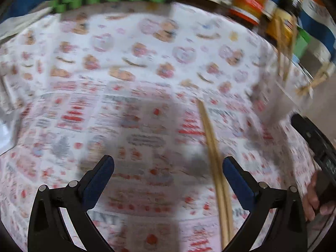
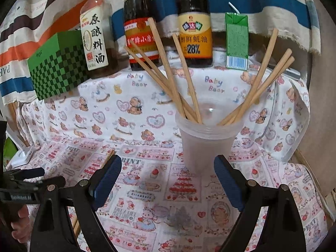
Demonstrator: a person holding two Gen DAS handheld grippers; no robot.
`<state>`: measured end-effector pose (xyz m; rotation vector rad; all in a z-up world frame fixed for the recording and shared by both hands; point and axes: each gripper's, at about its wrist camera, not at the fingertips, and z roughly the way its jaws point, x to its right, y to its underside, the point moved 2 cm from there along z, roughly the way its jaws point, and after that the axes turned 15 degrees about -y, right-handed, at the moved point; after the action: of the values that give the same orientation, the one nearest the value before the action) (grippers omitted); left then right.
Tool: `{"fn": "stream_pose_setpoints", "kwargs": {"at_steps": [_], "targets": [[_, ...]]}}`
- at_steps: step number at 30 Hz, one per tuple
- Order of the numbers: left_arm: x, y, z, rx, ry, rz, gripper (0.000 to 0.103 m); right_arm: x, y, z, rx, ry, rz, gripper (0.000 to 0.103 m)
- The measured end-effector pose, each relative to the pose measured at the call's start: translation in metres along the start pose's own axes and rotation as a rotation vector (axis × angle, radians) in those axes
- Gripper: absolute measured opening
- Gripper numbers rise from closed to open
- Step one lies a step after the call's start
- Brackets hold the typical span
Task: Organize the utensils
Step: 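Move the left tool back over the chopstick bundle and close on a chopstick, then lift the left tool's chopstick while the right tool closes on a chopstick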
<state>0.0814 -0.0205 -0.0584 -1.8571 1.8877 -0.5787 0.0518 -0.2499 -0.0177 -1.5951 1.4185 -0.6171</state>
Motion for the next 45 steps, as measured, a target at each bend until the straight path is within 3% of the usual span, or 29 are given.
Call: {"fn": "stream_pose_setpoints", "kwargs": {"at_steps": [3,10,15,18,21,30,36,41,43,45], "targets": [[0.008,0.005,0.002,-0.032,0.040,0.012,0.101,0.001,0.001,0.002,-0.017,0.007,0.005,0.091],[0.021,0.009,0.007,-0.060,-0.008,0.067,0.078,0.003,0.000,0.000,-0.018,0.022,0.014,0.091],[0.033,0.013,0.003,-0.006,-0.081,0.150,0.075,0.002,0.002,0.003,-0.032,0.030,0.010,0.091],[0.043,0.016,0.002,-0.017,-0.045,0.201,0.074,0.003,0.002,0.004,-0.036,0.037,0.012,0.091],[0.051,0.018,-0.001,-0.004,-0.075,0.235,0.074,0.004,0.003,0.005,-0.038,0.040,0.014,0.091],[0.052,0.018,-0.012,-0.053,-0.054,0.250,0.048,0.004,0.005,0.009,-0.060,0.057,0.013,0.091],[0.060,0.026,-0.010,-0.101,-0.074,0.333,0.045,0.004,0.005,0.009,-0.057,0.064,0.011,0.091],[0.057,0.029,-0.010,-0.099,-0.071,0.320,0.042,0.005,0.006,0.011,-0.065,0.073,0.009,0.091],[0.057,0.029,-0.010,-0.096,-0.054,0.313,0.016,0.005,0.007,0.012,-0.067,0.076,0.010,0.091],[0.055,0.026,-0.008,-0.083,-0.043,0.290,0.010,0.005,0.007,0.012,-0.066,0.076,0.009,0.091]]}}
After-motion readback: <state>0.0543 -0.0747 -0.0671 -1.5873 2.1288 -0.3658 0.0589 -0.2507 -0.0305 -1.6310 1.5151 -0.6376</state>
